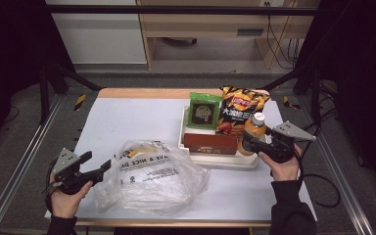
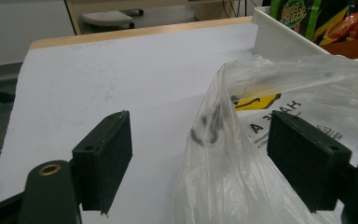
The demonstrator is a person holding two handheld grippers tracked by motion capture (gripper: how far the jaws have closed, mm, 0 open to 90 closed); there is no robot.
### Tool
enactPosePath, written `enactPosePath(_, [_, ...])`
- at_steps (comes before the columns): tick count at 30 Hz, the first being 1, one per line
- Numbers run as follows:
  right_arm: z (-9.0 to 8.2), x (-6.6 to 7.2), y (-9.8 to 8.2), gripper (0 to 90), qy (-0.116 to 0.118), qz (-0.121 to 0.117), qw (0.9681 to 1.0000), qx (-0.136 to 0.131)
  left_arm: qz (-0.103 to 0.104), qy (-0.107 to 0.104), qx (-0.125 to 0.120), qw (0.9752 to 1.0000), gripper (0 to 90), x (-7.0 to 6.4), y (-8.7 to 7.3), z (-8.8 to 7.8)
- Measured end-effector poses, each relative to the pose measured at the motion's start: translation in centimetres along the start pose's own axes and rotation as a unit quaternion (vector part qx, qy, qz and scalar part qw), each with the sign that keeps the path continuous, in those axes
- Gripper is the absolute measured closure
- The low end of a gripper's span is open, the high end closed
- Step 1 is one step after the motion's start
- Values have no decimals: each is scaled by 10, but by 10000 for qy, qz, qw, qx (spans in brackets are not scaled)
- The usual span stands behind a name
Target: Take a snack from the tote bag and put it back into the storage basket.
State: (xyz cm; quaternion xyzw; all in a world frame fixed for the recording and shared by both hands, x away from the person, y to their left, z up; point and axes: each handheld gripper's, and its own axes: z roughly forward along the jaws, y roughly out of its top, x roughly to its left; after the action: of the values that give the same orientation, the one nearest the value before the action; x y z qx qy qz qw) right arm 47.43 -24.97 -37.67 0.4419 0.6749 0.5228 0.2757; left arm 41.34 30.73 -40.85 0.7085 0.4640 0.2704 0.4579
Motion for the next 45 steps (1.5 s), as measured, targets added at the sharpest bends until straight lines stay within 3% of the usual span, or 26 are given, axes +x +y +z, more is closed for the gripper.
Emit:
enactPosePath(22, [19,-23,-19,309,-122,72,9994,315,20,14,9,10000,215,0,-1,1])
enactPosePath(29, [21,-25,-23,309,-119,-36,9986,507,11,15,-5,10000,215,0,-1,0])
enactPosePath(36, [23,-28,-30,308,-82,64,9985,540,26,15,6,10000,215,0,-1,0])
enactPosePath(45, [25,-32,-38,307,-63,-11,9972,743,29,13,21,10000,215,0,-1,1])
